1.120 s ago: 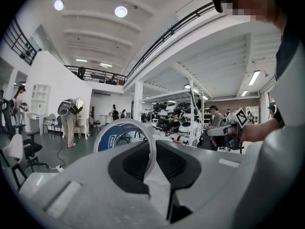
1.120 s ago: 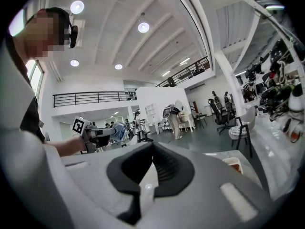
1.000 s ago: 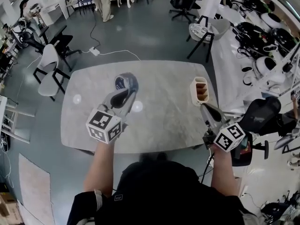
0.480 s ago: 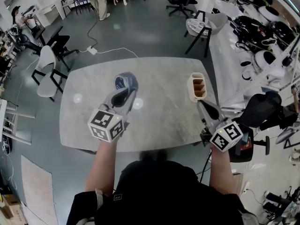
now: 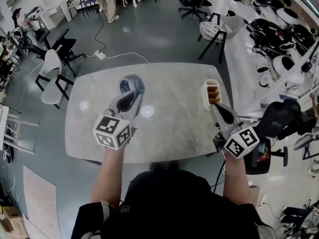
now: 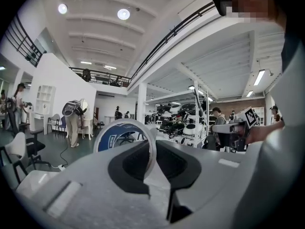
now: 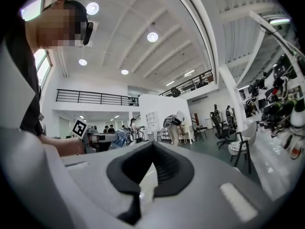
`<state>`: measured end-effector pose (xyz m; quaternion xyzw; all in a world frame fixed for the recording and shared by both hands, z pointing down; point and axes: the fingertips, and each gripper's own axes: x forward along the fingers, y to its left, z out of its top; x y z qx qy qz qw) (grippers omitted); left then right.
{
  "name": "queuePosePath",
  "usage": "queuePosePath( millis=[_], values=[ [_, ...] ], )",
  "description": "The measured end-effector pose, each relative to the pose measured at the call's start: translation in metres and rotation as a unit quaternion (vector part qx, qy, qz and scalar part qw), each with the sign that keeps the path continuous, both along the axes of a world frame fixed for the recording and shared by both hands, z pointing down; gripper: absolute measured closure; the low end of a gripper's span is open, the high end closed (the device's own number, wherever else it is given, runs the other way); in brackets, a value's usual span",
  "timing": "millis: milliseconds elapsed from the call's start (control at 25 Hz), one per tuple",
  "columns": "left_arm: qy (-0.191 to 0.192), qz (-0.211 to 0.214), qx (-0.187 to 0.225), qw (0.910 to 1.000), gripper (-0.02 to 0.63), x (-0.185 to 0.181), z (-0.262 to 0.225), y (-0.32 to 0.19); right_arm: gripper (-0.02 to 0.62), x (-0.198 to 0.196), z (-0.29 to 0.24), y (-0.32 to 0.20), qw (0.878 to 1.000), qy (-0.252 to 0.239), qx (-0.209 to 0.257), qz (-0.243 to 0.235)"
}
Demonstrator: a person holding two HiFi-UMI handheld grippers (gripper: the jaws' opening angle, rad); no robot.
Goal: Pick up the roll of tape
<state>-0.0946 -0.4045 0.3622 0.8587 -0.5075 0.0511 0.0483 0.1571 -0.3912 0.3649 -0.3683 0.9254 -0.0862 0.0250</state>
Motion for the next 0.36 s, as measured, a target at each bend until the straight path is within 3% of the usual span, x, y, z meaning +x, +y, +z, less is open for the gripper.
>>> queuePosePath(
  millis=[360],
  values=[
    [0.003,-0.001,0.007,1.0000,0.554,-0.0057,-0.0046,-0.0017,0.594,-0.0090,-0.0065,-0.0025,1.000,0.005,0.009,-0.007]
  ],
)
